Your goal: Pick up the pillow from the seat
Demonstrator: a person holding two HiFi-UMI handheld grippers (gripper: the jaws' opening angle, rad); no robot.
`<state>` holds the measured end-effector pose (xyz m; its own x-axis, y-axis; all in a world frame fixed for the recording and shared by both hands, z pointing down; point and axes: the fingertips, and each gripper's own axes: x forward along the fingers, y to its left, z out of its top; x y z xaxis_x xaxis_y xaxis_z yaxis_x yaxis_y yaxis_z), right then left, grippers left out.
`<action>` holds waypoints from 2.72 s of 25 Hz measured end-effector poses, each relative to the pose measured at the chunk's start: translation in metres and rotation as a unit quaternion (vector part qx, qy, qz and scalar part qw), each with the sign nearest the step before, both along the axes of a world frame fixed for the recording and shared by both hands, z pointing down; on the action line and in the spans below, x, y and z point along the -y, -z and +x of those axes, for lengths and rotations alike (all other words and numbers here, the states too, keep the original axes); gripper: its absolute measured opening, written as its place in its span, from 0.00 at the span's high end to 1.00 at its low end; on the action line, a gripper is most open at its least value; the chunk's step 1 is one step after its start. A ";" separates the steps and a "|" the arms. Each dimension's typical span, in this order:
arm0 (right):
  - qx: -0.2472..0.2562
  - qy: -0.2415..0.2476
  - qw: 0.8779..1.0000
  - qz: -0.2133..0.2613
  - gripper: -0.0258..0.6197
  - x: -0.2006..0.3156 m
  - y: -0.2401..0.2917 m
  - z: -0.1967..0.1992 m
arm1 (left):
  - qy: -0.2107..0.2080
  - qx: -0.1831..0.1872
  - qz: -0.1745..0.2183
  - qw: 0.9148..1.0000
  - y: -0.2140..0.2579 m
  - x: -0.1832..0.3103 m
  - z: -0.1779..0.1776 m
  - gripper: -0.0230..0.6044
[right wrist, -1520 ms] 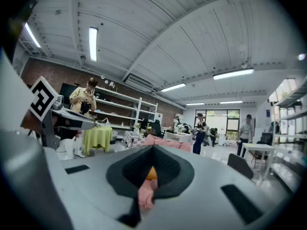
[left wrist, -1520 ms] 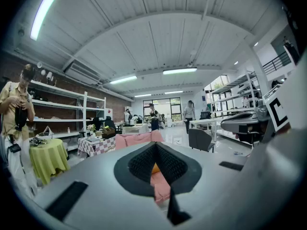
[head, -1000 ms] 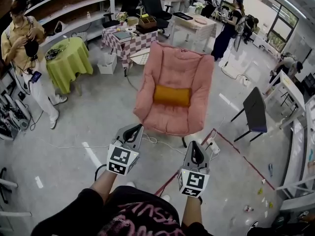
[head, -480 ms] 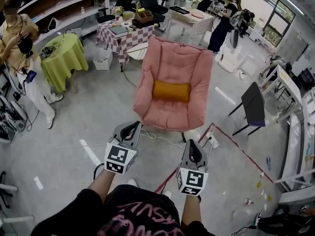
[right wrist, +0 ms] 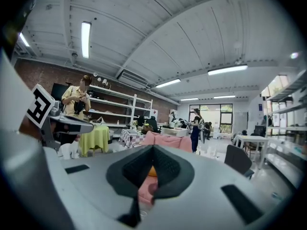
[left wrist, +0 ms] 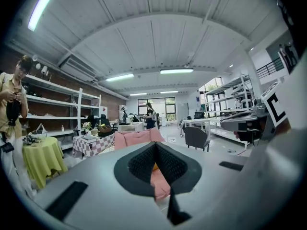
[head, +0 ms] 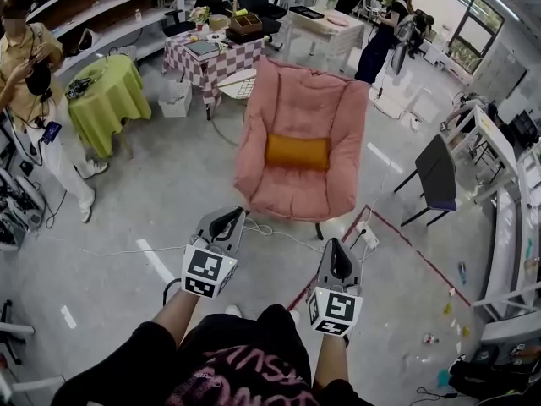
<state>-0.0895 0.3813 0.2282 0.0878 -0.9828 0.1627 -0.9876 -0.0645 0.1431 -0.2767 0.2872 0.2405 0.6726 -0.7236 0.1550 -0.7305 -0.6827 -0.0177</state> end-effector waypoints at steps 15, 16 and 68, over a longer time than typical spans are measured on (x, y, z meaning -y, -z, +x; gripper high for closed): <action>-0.015 -0.008 1.000 0.011 0.93 0.017 -0.003 0.005 | -0.028 -0.006 0.010 1.000 -0.007 0.019 0.011 0.95; -0.013 -0.008 1.000 0.012 0.93 0.018 -0.004 0.007 | -0.031 -0.003 0.012 0.999 -0.008 0.020 0.014 0.95; 0.016 0.014 0.999 -0.039 0.93 0.266 -0.072 0.193 | 0.028 0.050 -0.047 0.997 -0.072 0.251 0.186 0.95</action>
<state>0.1032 0.1157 0.2998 0.0531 -0.9689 0.2417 -0.9931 -0.0260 0.1140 -0.0906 0.0366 0.3127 0.6096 -0.7381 0.2890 -0.7649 -0.6434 -0.0299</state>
